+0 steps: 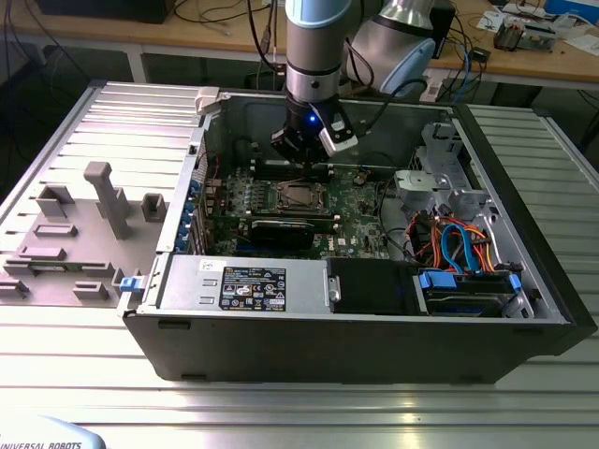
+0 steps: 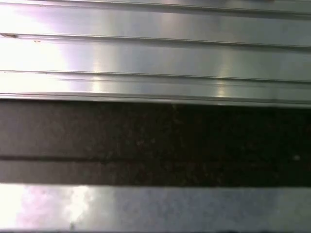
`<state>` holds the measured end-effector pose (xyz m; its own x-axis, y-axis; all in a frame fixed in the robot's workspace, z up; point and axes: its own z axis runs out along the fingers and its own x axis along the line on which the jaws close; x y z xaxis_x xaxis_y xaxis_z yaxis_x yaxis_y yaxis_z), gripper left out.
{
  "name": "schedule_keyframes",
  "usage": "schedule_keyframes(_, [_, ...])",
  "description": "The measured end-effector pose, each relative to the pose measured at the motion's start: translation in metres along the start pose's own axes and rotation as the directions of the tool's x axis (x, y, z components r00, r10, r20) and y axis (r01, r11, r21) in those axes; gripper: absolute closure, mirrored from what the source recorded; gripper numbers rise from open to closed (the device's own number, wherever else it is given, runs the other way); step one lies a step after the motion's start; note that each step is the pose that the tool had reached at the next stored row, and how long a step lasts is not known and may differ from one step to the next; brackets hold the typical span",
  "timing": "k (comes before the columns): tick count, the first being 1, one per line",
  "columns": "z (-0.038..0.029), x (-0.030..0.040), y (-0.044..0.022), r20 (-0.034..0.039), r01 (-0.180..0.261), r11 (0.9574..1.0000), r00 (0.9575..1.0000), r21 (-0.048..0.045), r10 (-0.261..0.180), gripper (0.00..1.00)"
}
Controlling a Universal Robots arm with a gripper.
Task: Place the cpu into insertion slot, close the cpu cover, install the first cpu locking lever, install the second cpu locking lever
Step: 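Install the first cpu locking lever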
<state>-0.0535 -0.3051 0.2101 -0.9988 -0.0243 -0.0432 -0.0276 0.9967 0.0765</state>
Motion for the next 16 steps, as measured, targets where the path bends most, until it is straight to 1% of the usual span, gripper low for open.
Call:
schedule_keyframes(3, [0.0034, -0.0009, -0.0004, 0.0001, -0.001, 1.0000, 1.0000, 0.0001, 0.001, 0.89])
schedule_keyframes(16, [0.0032, -0.0018, -0.0003, 0.0001, -0.002, 1.0000, 1.0000, 0.0002, 0.002, 0.89])
